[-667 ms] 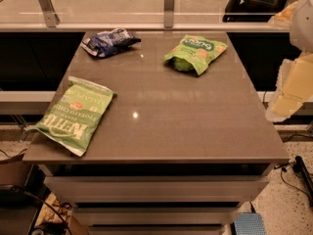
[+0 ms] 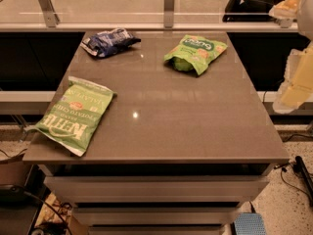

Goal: Move green rice chip bag near green jalapeno chip bag

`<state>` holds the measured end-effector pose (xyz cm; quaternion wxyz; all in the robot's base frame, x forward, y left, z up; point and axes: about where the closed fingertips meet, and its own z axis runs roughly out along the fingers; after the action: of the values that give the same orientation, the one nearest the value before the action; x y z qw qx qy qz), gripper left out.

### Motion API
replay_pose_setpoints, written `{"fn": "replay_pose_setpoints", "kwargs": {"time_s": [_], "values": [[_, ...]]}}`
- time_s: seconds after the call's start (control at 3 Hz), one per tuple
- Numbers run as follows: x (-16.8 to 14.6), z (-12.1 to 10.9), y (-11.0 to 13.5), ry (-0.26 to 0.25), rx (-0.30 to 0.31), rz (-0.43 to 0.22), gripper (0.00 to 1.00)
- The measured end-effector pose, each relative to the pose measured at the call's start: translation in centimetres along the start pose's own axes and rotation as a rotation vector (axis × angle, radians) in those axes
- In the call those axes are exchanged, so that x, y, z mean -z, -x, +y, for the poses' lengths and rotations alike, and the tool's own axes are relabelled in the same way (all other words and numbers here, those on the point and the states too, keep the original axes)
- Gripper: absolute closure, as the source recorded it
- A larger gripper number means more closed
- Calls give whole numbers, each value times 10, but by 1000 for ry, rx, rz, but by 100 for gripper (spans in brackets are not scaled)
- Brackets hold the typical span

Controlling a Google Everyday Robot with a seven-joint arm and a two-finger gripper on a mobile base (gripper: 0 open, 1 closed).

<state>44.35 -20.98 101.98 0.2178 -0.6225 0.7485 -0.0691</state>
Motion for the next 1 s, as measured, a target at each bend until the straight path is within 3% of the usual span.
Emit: {"fn": "replay_pose_setpoints", "kwargs": {"time_s": [0.33, 1.0], "values": [[7, -19, -5, -17, 67, -44, 0], [8, -60, -11, -47, 155, -73, 0]]}}
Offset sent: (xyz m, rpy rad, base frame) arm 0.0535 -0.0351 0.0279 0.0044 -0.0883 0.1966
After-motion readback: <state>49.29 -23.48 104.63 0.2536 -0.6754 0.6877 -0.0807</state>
